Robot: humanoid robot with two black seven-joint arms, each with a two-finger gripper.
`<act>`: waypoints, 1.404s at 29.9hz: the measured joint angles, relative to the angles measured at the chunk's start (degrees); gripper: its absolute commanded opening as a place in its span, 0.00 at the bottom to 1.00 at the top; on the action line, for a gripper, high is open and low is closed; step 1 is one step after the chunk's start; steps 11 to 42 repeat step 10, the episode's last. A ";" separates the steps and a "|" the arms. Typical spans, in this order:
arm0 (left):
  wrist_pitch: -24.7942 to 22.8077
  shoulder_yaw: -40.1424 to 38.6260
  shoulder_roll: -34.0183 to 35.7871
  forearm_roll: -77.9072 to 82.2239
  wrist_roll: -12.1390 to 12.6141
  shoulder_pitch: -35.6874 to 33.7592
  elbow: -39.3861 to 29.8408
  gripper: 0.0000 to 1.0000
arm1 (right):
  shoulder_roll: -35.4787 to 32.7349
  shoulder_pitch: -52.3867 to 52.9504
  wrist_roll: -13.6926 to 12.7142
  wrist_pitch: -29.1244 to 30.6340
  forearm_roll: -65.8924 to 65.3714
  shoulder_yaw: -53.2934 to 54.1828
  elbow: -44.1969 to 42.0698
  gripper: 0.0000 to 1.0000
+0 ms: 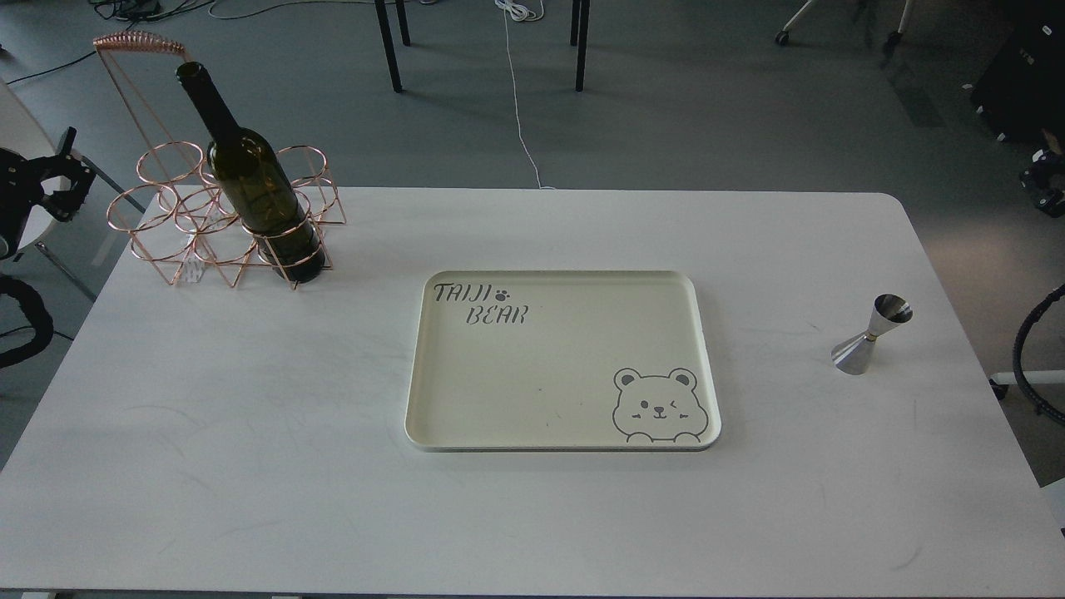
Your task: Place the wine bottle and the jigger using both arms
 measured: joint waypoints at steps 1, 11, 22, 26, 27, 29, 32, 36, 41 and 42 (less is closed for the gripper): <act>-0.01 -0.74 -0.25 -0.01 0.16 0.56 0.00 0.98 | 0.31 -0.47 0.00 0.41 0.02 0.99 -0.11 0.99; -0.02 -1.96 -1.33 0.82 -0.43 3.44 -0.37 0.98 | 2.32 -5.47 1.33 2.36 -0.33 3.86 -0.73 0.99; -0.02 -1.96 -1.33 0.82 -0.43 3.44 -0.37 0.98 | 2.32 -5.47 1.33 2.36 -0.33 3.86 -0.73 0.99; -0.02 -1.96 -1.33 0.82 -0.43 3.44 -0.37 0.98 | 2.32 -5.47 1.33 2.36 -0.33 3.86 -0.73 0.99; -0.02 -1.96 -1.33 0.82 -0.43 3.44 -0.37 0.98 | 2.32 -5.47 1.33 2.36 -0.33 3.86 -0.73 0.99; -0.02 -1.96 -1.33 0.82 -0.43 3.44 -0.37 0.98 | 2.32 -5.47 1.33 2.36 -0.33 3.86 -0.73 0.99; -0.02 -1.96 -1.33 0.82 -0.43 3.44 -0.37 0.98 | 2.32 -5.47 1.33 2.36 -0.33 3.86 -0.73 0.99; -0.02 -1.96 -1.33 0.82 -0.43 3.44 -0.37 0.98 | 2.32 -5.47 1.33 2.36 -0.33 3.86 -0.73 0.99; -0.02 -1.96 -1.33 0.82 -0.43 3.44 -0.37 0.98 | 2.32 -5.47 1.33 2.36 -0.33 3.86 -0.73 0.99; -0.02 -1.96 -1.33 0.82 -0.43 3.44 -0.37 0.98 | 2.32 -5.47 1.33 2.36 -0.33 3.86 -0.73 0.99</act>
